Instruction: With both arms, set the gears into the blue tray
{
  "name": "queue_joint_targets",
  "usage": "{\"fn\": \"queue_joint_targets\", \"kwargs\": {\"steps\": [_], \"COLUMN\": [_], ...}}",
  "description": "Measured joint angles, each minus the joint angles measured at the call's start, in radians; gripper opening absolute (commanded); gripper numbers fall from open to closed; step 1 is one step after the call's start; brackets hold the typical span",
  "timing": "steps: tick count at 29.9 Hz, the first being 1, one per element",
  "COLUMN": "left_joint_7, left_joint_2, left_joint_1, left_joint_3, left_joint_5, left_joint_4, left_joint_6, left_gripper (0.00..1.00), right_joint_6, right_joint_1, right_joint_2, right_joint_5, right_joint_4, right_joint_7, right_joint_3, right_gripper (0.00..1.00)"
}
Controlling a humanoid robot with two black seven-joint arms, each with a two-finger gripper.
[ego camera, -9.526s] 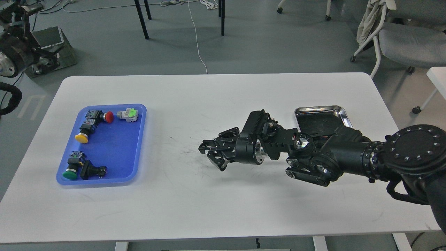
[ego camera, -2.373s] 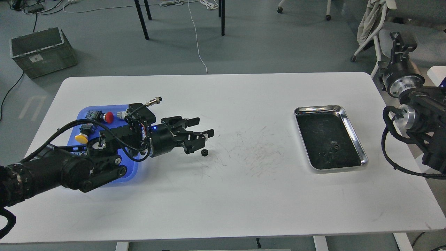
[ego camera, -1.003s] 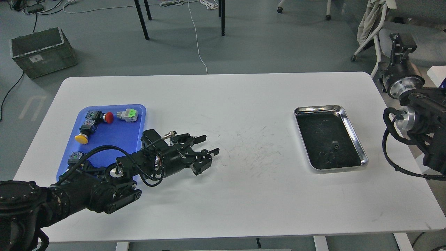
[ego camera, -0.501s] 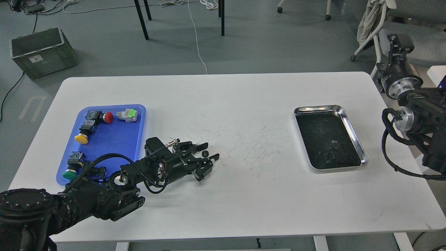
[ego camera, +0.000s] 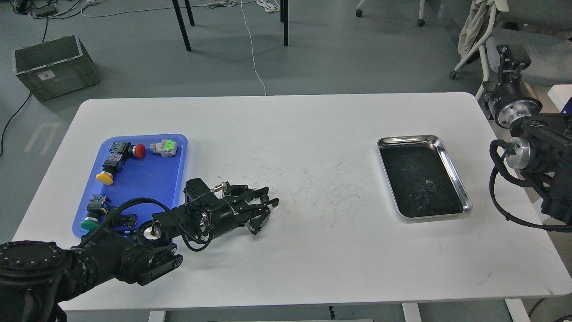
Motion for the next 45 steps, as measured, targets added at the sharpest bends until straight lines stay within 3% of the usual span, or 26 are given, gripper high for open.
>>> {"fn": "queue_joint_targets", "kwargs": {"steps": [21,36,45], "left_joint_7": [-0.001,0.0,0.0], "left_joint_2": [0.017,0.124,0.204], "left_joint_1": [-0.007,-0.026,-0.126], "left_joint_3": [-0.003,-0.014,-0.014], "left_joint_5": [-0.01,-0.015,-0.089], "left_joint_4": [-0.034,-0.131,-0.128], "left_joint_6": [-0.002,-0.001,-0.001], "left_gripper": [0.26,0.21,0.21], "right_joint_6": [0.0,-0.001,-0.001], "right_joint_1": [-0.008,-0.011,-0.013], "right_joint_2": [0.0,0.003,0.004], "right_joint_5": [0.0,0.0,0.0], "right_joint_4": [0.0,0.0,0.0], "right_joint_7": [0.001,0.002,0.002], "right_joint_3": [0.0,0.0,0.0], "right_gripper": [0.94,0.94,0.94]}}
